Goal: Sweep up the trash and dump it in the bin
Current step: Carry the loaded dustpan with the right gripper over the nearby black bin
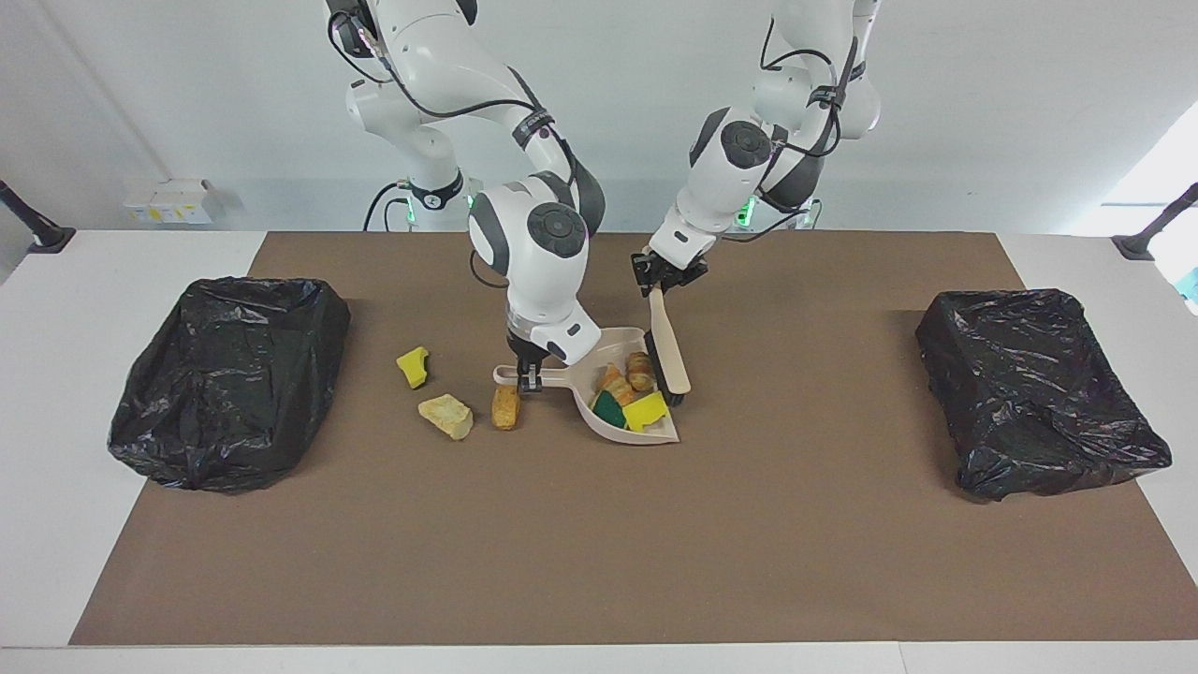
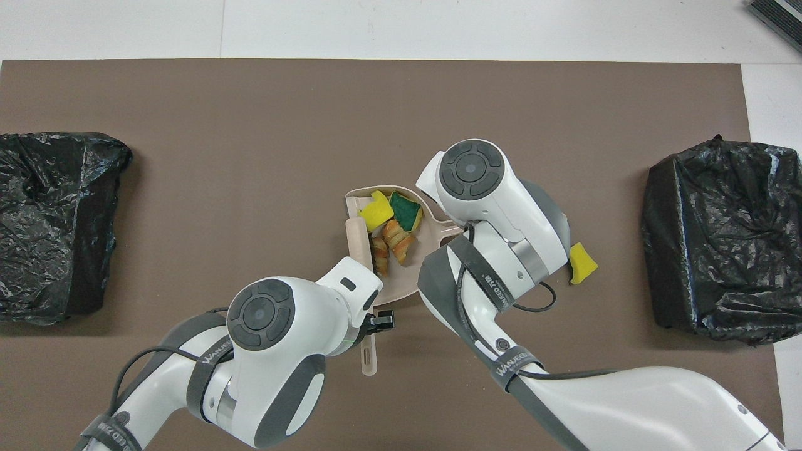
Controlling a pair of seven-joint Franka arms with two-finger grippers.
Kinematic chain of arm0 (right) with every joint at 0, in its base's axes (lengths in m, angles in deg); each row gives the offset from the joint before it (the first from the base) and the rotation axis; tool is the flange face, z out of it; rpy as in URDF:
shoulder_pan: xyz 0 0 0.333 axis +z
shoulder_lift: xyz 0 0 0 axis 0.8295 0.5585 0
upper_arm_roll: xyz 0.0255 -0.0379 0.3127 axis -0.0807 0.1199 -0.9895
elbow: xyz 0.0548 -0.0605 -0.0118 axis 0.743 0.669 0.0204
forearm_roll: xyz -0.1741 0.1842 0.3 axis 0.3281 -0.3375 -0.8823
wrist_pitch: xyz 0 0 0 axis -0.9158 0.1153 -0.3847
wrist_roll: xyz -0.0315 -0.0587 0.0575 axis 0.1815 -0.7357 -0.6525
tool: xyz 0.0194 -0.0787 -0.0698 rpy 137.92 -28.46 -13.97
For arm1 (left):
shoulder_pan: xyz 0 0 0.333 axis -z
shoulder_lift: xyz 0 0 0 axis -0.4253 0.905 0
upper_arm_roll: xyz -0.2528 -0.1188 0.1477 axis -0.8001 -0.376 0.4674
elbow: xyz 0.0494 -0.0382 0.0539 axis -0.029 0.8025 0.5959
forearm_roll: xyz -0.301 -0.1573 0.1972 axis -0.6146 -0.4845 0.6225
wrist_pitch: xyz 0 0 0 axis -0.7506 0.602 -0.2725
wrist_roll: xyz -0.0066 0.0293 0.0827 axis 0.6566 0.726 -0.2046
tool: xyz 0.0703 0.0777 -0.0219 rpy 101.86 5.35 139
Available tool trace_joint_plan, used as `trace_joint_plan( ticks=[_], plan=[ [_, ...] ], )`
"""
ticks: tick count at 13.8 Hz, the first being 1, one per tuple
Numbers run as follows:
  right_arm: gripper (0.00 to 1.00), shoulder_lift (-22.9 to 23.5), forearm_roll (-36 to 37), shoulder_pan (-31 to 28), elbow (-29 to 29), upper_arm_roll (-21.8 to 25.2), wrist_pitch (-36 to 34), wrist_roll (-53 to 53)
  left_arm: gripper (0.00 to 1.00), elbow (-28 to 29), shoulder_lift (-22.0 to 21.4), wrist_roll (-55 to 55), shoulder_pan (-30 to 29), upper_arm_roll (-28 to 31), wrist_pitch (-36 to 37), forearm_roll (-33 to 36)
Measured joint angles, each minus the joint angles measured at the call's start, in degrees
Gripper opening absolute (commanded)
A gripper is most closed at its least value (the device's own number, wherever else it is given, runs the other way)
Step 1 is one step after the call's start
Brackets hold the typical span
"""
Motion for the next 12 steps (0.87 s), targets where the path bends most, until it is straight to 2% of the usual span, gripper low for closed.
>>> trace_joint_plan(
  ticks=[4,8,12],
  plan=[
    [0.0,-1.39,-5.83,-2.99,-0.02,0.05,0.0,0.0,0.0,-1.9,-1.91,0.27,-4.21,0.22,4.3,0.0],
    [0.0,-2.59,-7.65,-5.0,-0.36,0.06,0.0,-0.39,0.0,-4.84,-4.91,0.59,-8.76,0.47,9.05,2.27],
    [0.0,-4.36,-8.18,-8.47,-1.03,0.08,-0.28,-2.76,0.0,-5.23,-5.22,0.58,-8.82,-0.09,10.87,3.73]
  ],
)
